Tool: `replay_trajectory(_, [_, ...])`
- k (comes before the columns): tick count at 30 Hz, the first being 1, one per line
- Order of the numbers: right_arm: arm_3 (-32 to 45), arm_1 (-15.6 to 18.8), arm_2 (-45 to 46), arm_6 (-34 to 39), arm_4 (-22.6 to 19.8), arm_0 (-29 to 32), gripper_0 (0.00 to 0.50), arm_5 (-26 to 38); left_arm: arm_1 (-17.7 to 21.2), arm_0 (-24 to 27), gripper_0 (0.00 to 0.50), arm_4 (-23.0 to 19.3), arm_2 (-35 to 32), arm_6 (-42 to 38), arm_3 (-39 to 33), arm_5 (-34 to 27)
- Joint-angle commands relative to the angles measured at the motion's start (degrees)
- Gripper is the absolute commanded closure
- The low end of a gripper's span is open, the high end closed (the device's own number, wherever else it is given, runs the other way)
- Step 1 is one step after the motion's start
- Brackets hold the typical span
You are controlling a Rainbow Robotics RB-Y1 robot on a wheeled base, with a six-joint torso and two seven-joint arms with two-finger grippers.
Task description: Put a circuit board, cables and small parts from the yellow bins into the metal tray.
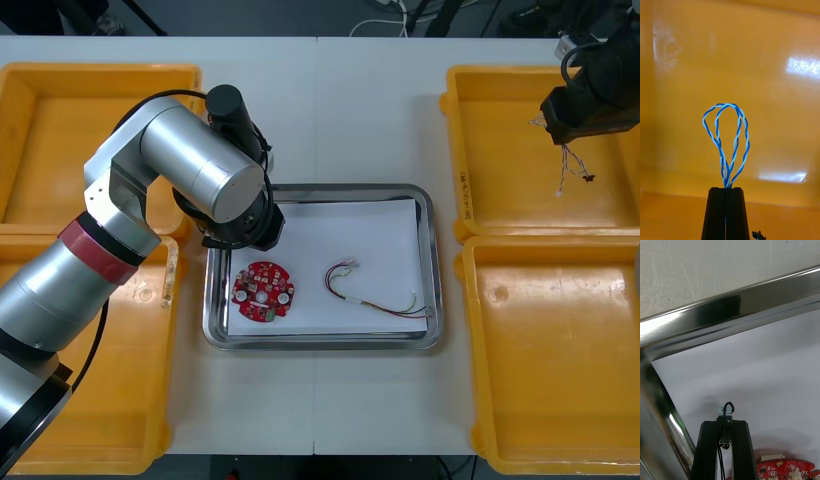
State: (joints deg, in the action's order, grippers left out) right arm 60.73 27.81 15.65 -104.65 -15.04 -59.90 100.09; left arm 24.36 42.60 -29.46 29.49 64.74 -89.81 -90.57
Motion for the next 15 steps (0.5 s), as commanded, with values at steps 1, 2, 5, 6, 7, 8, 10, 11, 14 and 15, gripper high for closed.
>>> replay_trajectory(1, [5.5,1.0,2.3,-0.9,1.0,-0.2,0.500,4.7,-0.8,3.0,0.500,0.0,0.8,-1.9,0.1,0.9])
replay_trajectory(2, [6.7,1.0,2.5,-0.8,1.2,0.0,0.500,6.2,-0.9,3.0,0.498,0.0,0.9,-1.9,0.1,0.9])
replay_trajectory(5, [11.2,1.0,2.6,-0.5,1.2,1.3,0.500,9.8,-0.8,3.0,0.320,-0.2,0.9,-2.1,0.1,0.9])
replay_trajectory(6, [12.0,1.0,2.5,-0.4,1.0,1.7,0.500,9.9,-0.9,3.0,0.234,-0.2,0.9,-2.2,0.1,0.9])
replay_trajectory(7, [14.2,1.0,2.5,-0.2,0.7,2.5,0.500,9.9,-0.9,3.1,0.114,-0.2,0.9,-2.3,0.0,1.0])
replay_trajectory(8, [16.1,1.0,2.5,-0.1,0.5,3.3,0.500,9.9,-0.8,3.2,0.000,-0.3,0.9,-2.5,0.0,1.0])
replay_trajectory(10, [18.8,1.0,2.3,0.0,0.2,4.4,0.500,9.9,-0.8,3.3,0.000,-0.7,0.9,-2.7,0.0,1.1])
replay_trajectory(11, [20.2,1.0,2.1,0.0,-0.1,4.9,0.500,9.9,-0.9,3.5,0.000,-0.9,0.9,-3.0,0.0,1.1])
replay_trajectory(14, [22.9,1.0,1.4,-0.2,-1.2,5.4,0.500,9.9,-0.9,3.6,0.000,-1.6,0.9,-3.5,0.0,1.1])
replay_trajectory(15, [23.3,1.0,1.1,0.0,-1.7,5.5,0.500,9.9,-0.9,3.6,0.000,-1.6,0.8,-3.7,0.0,1.1])
